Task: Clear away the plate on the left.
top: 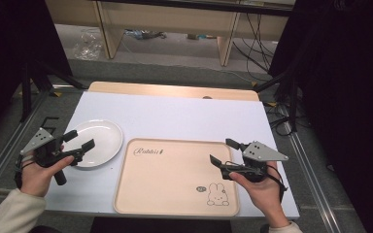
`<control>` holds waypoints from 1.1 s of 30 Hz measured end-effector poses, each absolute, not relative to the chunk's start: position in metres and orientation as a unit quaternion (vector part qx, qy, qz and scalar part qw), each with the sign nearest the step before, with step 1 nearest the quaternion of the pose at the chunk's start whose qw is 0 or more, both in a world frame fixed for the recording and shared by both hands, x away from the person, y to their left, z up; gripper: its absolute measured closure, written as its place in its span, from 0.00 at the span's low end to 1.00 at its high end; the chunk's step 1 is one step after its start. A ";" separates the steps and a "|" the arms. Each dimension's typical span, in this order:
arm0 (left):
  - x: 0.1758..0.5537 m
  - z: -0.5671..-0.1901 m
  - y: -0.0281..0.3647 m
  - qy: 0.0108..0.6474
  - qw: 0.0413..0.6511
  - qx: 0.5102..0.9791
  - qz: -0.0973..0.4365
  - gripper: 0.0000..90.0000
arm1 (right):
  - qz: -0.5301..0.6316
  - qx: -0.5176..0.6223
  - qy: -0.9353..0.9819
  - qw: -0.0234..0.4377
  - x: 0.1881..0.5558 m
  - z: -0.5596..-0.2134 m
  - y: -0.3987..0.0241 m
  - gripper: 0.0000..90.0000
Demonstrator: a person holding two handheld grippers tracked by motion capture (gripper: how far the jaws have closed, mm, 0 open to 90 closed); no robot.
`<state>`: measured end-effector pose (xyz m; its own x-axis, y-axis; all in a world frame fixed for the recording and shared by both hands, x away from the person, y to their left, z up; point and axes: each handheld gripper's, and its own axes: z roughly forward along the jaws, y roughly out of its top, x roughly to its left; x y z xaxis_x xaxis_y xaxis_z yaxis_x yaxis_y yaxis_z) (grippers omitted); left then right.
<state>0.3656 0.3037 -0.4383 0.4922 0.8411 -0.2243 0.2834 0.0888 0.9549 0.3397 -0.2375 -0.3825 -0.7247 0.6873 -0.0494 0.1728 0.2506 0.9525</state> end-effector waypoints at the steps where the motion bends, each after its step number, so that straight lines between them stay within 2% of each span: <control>1: 0.366 -0.439 0.306 0.452 0.587 0.630 0.233 0.17 | 0.550 0.288 0.751 0.226 0.340 -0.383 -0.236 0.27; 3: 0.367 -0.441 0.310 0.461 0.586 0.626 0.227 0.17 | 0.545 0.283 0.752 0.240 0.340 -0.382 -0.237 0.27; 8: 0.370 -0.446 0.320 0.484 0.569 0.626 0.223 0.18 | 0.545 0.284 0.755 0.229 0.340 -0.382 -0.235 0.27; 14: 0.374 -0.449 0.330 0.498 0.576 0.611 0.216 0.20 | 0.549 0.285 0.753 0.224 0.339 -0.382 -0.235 0.27; 22: 0.381 -0.451 0.344 0.522 0.565 0.600 0.217 0.23 | 0.539 0.284 0.757 0.237 0.340 -0.382 -0.235 0.27; 26: 0.386 -0.454 0.350 0.570 0.551 0.573 0.208 0.24 | 0.543 0.288 0.755 0.229 0.339 -0.382 -0.233 0.27; 33: 0.394 -0.461 0.357 0.582 0.545 0.570 0.197 0.24 | 0.542 0.280 0.757 0.232 0.340 -0.383 -0.233 0.27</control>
